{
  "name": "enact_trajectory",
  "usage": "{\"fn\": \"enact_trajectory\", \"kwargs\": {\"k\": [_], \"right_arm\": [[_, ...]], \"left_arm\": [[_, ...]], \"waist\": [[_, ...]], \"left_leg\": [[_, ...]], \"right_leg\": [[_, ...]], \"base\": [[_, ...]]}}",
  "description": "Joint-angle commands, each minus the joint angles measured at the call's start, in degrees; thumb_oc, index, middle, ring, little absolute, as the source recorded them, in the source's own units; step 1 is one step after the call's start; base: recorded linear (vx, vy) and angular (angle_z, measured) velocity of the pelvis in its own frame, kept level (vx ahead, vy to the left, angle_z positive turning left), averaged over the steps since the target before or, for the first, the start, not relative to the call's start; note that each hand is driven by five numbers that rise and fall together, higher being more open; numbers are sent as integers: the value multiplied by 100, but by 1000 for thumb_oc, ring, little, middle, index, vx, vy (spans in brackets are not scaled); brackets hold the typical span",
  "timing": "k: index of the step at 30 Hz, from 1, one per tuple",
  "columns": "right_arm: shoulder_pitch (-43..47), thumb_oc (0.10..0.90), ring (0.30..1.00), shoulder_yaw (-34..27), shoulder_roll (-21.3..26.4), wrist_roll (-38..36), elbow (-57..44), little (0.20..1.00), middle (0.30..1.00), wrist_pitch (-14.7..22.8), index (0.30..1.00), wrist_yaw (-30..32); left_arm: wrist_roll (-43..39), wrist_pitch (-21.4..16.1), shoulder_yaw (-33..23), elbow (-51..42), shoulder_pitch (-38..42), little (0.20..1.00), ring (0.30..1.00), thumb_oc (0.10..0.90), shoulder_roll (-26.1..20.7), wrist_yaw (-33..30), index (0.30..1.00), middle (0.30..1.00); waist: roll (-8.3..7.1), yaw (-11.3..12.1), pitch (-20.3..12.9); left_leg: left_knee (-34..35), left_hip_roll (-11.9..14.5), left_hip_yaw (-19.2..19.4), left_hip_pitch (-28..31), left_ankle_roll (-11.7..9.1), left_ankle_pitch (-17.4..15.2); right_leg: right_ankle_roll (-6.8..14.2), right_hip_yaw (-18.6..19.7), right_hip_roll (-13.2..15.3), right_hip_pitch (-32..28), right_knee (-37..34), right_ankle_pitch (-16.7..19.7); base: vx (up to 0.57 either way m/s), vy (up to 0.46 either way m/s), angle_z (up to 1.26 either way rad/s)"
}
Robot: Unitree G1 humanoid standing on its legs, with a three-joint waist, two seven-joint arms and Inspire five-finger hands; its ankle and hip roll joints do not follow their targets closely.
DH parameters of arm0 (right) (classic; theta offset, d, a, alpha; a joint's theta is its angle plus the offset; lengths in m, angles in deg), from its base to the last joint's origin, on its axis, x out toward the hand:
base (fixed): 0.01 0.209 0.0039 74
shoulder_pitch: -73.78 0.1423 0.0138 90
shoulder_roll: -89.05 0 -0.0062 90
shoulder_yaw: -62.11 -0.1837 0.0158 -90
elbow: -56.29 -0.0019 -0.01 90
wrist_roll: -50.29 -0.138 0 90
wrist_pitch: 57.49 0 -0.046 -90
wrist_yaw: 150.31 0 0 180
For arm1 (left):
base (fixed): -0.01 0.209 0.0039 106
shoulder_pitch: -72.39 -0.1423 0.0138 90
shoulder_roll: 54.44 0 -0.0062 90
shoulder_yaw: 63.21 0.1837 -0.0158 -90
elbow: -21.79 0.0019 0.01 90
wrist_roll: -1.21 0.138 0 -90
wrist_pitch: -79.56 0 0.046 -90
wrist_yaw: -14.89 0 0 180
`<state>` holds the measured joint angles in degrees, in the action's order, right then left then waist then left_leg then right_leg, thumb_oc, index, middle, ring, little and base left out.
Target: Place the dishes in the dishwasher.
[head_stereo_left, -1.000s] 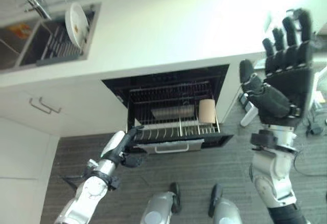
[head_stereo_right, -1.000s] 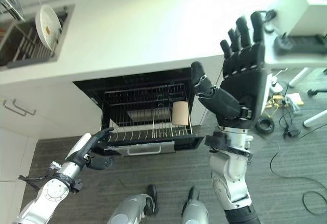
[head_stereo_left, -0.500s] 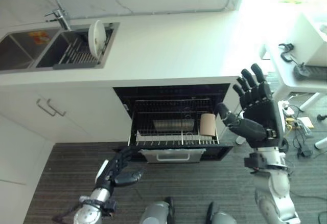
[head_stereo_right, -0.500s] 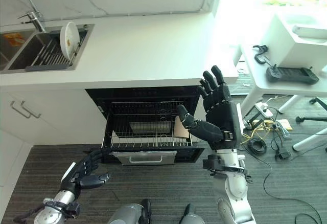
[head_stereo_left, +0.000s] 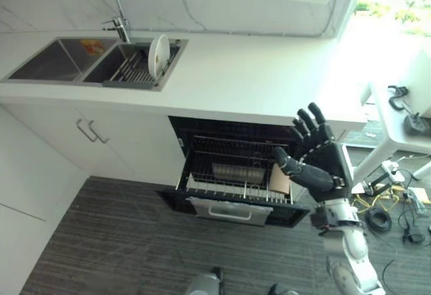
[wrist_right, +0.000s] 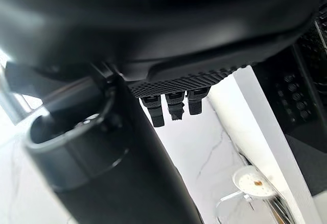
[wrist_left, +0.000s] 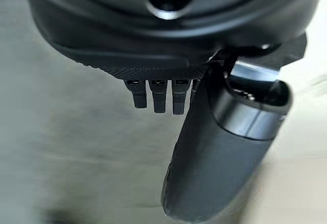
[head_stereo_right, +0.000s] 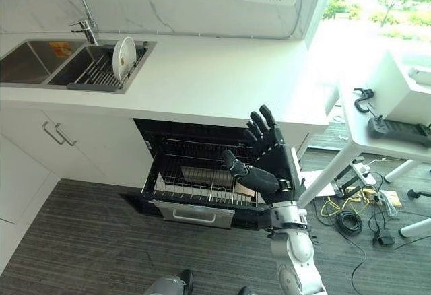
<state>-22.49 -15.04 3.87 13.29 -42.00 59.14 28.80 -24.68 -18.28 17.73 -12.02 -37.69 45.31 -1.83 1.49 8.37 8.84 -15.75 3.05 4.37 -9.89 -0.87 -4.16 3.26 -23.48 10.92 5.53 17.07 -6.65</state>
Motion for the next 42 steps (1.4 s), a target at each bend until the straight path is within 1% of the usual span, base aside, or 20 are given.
{"fn": "enact_trajectory", "kwargs": {"k": [1,2,3,5,7,9,10,12,14,15,18,19,24,28,30,33,35,40,41,42], "right_arm": [[540,800,900,-206,66,-311,-492,900,900,310,900,-597],[545,800,900,-233,96,-256,-510,900,900,392,900,-767],[556,800,900,-257,133,-213,-542,900,900,438,900,-885],[634,800,900,-254,260,108,-663,900,900,607,900,-1119],[764,800,900,-269,404,285,-736,900,900,607,900,-993],[897,800,900,-364,625,428,-797,900,900,462,900,-521],[888,800,900,-381,635,438,-787,900,900,468,900,-493],[804,800,900,-512,673,435,-741,900,900,507,900,-409],[647,800,900,-674,716,368,-700,900,900,579,900,-434],[635,800,900,-688,719,390,-689,900,900,565,900,-398],[597,800,900,-709,728,385,-696,900,900,497,900,-375],[543,800,900,-728,673,439,-653,900,900,480,900,-300],[517,800,900,-813,666,423,-632,900,900,404,900,-264],[527,800,900,-819,667,456,-618,900,900,386,900,-294],[547,800,900,-798,658,457,-599,900,900,388,900,-309],[500,800,900,-835,694,413,-630,900,900,371,900,-365],[453,800,900,-882,739,369,-617,900,900,400,900,-396],[426,800,900,-875,729,379,-602,900,900,460,900,-354],[382,800,900,-864,701,409,-618,900,900,467,900,-348],[327,800,900,-849,681,410,-622,900,900,512,900,-318]], "left_arm": [[277,122,228,-341,120,900,900,800,-285,1055,900,900],[249,227,302,-59,162,900,900,800,-257,1327,900,900],[319,279,335,91,213,900,900,800,-236,1449,900,900],[690,480,550,375,353,900,900,800,-296,1761,900,900],[1149,399,811,570,496,900,900,800,-358,1860,900,900],[1218,372,1161,507,768,900,900,800,-463,1830,900,900],[1226,391,1180,472,794,900,900,800,-475,1811,900,900],[1483,484,1279,272,897,900,900,800,-528,1671,900,900],[1950,1112,1405,230,1007,900,900,800,-635,1043,900,900],[2043,1338,1415,311,1036,900,900,800,-660,869,900,900],[2140,1640,1358,545,1132,900,900,800,-726,708,900,900],[2225,1883,1317,743,1209,900,900,800,-740,630,900,900],[2530,2119,1354,855,1279,900,900,800,-791,389,900,900],[3220,2367,1486,682,1450,900,900,800,-935,245,900,900],[3501,2258,1575,493,1524,900,900,800,-1042,211,900,900],[3582,2144,1708,126,1614,900,900,800,-1210,234,900,900],[3613,1984,1799,-165,1609,900,900,800,-1269,259,900,900],[3217,1565,1935,-556,1660,900,900,800,-1212,168,900,900],[2899,1263,1968,-805,1619,900,900,800,-1147,210,900,900],[2780,392,2017,-1219,1596,900,900,800,-1140,459,900,900]], "waist": [[-44,-20,83],[-45,-87,80],[-49,-130,79],[-60,-230,73],[-76,-292,68],[-99,-415,40],[-102,-429,36],[-118,-505,22],[-115,-650,14],[-110,-690,9],[-88,-801,-13],[-61,-900,-26],[-18,-1014,-40],[40,-1095,-56],[63,-1125,-59],[86,-1158,-65],[89,-1152,-65],[63,-1153,-56],[34,-1138,-51],[-10,-1121,-38]], "left_leg": [[-144,-81,205,240,87,-675],[-144,-66,241,254,83,-687],[-144,-55,267,264,83,-698],[-144,-20,335,276,76,-710],[-144,26,396,286,62,-717],[-144,102,518,337,34,-754],[-144,110,533,341,32,-758],[-144,135,602,368,34,-782],[-144,160,697,422,33,-801],[-144,173,735,444,26,-801],[-144,197,817,508,13,-812],[-144,221,896,575,9,-826],[-144,236,945,614,-7,-840],[-144,245,998,645,-7,-838],[-144,239,1018,665,-3,-840],[-144,218,1022,677,8,-847],[-144,197,1000,666,20,-841],[-144,165,973,669,51,-870],[-144,150,974,676,64,-885],[-144,143,986,685,84,-902]], "right_leg": [[286,247,-109,-334,12,-476],[277,279,-133,-328,12,-481],[276,292,-146,-325,12,-485],[256,323,-184,-318,12,-498],[234,335,-212,-317,12,-502],[217,384,-250,-317,12,-517],[217,389,-250,-315,12,-516],[227,419,-245,-294,12,-504],[233,524,-249,-241,12,-483],[237,551,-247,-232,12,-477],[239,625,-246,-215,12,-467],[240,687,-238,-209,12,-465],[244,774,-235,-172,12,-463],[260,816,-212,-151,12,-449],[266,851,-215,-151,12,-445],[283,895,-216,-146,12,-433],[291,904,-208,-139,12,-416],[290,933,-214,-139,12,-415],[291,938,-212,-149,12,-412],[290,943,-211,-158,12,-411]], "base": [[4,-29,8],[0,0,0],[14,-18,-6],[5,-11,-2],[12,-10,-3],[34,-28,-13],[19,-27,-28],[5,-42,-31],[3,-47,-21],[15,-15,-33],[45,-4,-32],[62,-5,-31],[29,7,-22],[20,24,-8],[16,31,-7],[12,26,-5],[0,0,0],[0,0,0],[0,0,0],[0,0,0]]}}
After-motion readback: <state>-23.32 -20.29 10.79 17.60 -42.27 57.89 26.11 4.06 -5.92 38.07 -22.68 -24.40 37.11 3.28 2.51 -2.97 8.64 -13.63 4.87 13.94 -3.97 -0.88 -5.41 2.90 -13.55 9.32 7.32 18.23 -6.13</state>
